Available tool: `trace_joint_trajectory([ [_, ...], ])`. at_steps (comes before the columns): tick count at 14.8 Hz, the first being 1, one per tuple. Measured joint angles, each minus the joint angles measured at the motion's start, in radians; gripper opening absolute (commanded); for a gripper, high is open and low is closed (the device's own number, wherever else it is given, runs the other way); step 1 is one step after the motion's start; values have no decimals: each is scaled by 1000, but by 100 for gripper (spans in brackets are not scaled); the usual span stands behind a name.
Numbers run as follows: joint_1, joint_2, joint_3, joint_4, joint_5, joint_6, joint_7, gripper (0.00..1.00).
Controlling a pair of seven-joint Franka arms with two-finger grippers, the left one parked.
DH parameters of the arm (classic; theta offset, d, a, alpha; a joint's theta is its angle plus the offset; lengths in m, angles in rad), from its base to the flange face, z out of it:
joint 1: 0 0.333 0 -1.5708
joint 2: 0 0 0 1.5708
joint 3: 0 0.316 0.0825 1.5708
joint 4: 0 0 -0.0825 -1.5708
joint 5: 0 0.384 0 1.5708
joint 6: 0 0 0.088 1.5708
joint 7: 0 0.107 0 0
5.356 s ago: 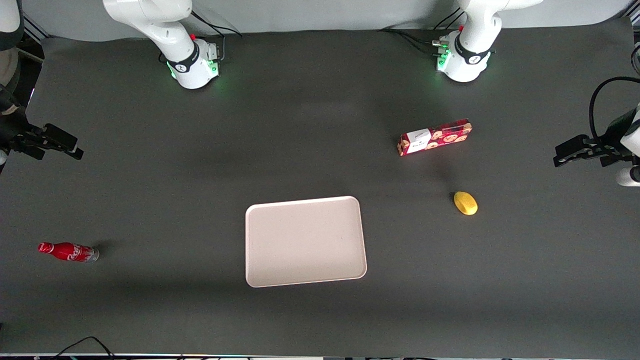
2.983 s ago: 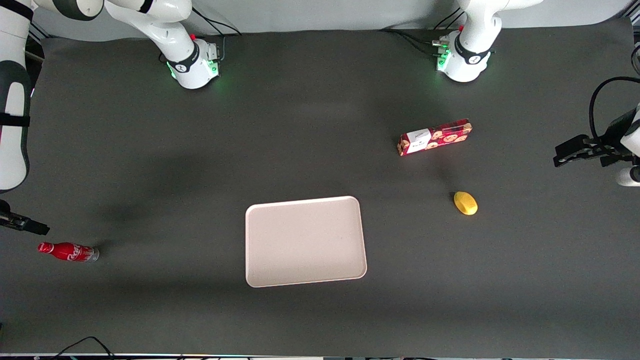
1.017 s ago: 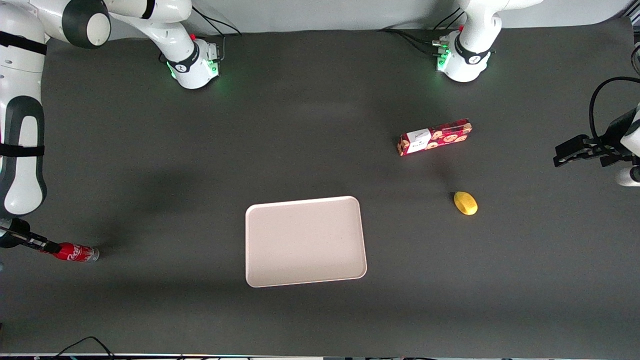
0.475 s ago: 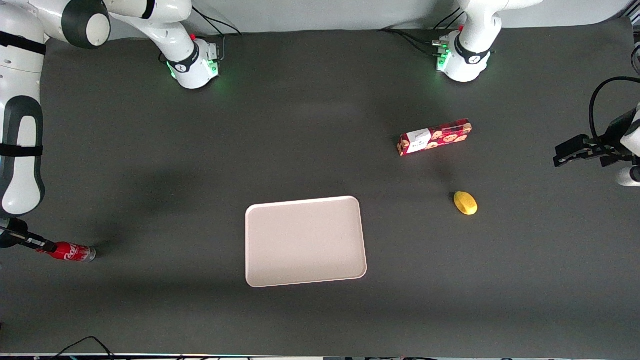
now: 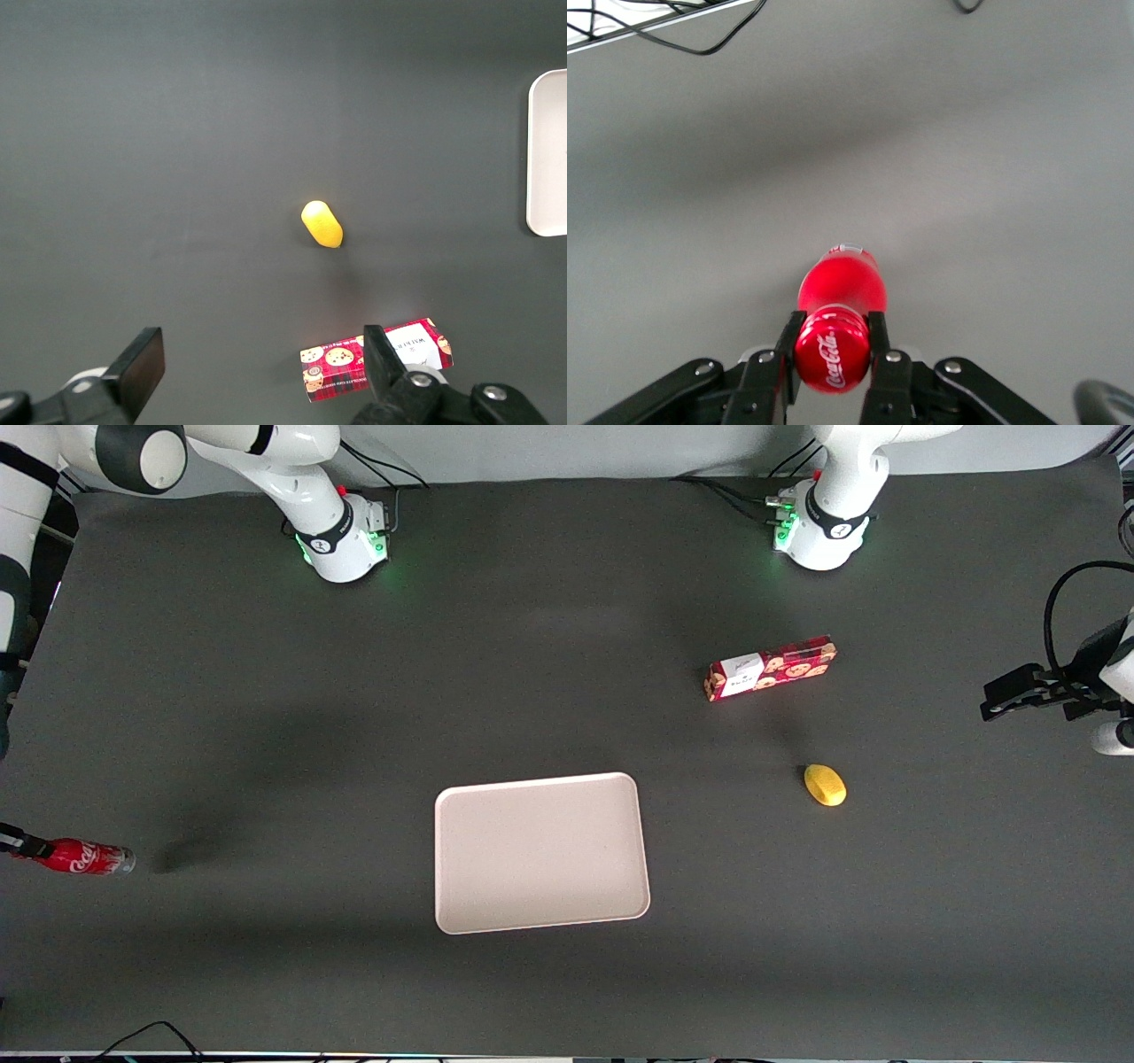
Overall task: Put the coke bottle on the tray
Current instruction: 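Lift the bottle by its cap with the right gripper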
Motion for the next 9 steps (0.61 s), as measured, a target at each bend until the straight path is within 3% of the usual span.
trace_joint_trajectory([
  [9, 23, -418, -2, 9, -227, -530, 62, 0],
])
